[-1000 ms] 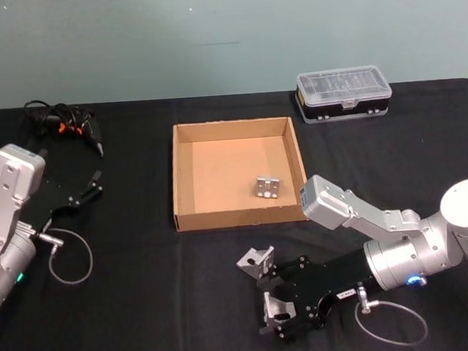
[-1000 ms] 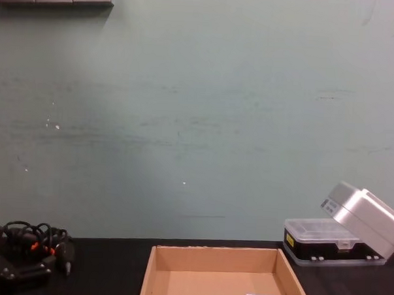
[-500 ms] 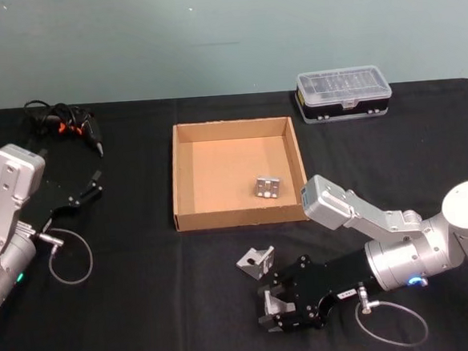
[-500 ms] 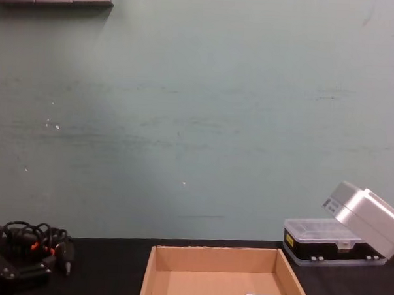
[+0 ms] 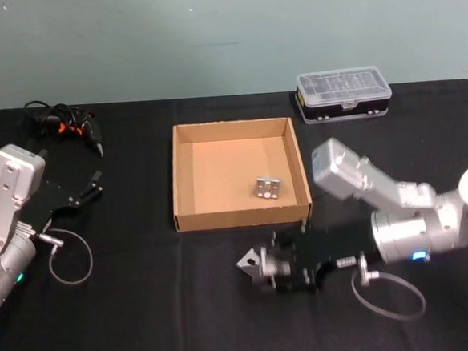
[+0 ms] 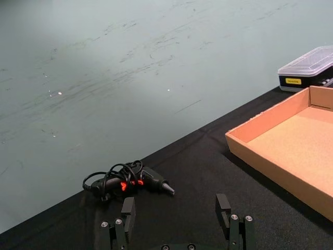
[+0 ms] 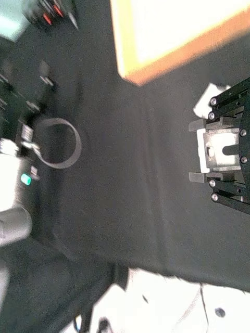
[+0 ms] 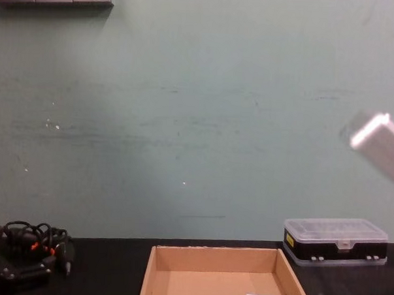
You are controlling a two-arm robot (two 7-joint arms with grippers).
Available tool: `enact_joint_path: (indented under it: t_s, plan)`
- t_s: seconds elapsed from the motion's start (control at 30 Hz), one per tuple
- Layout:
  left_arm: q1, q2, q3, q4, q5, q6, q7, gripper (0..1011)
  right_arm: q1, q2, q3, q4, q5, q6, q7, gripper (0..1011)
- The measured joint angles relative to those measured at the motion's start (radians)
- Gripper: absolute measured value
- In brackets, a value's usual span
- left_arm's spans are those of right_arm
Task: Use one hand to pick up the angle iron from the table and place it into the box.
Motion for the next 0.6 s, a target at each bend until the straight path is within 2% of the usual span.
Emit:
enact_joint_path:
  t_s: [0.17, 0.33, 0.43, 0.6]
  plan:
    - [0.000, 0.000, 0.000, 0.000, 0.000, 0.000, 0.000, 1011, 0.004, -0.004, 0.041, -0.028, -0.002, -0.014, -0.053, 451]
    - [0.000, 0.000, 0.000, 0.000, 0.000, 0.000, 0.000, 1011, 0.021, -0.036, 0.063, -0.009, -0.021, -0.025, -0.095, 451]
    - [0.000, 0.000, 0.000, 0.000, 0.000, 0.000, 0.000, 1011, 0.039, -0.079, 0.072, 0.035, -0.045, -0.033, -0.126, 451]
    - [0.000, 0.000, 0.000, 0.000, 0.000, 0.000, 0.000, 1011, 0.067, -0.136, 0.073, 0.109, -0.070, -0.048, -0.137, 451]
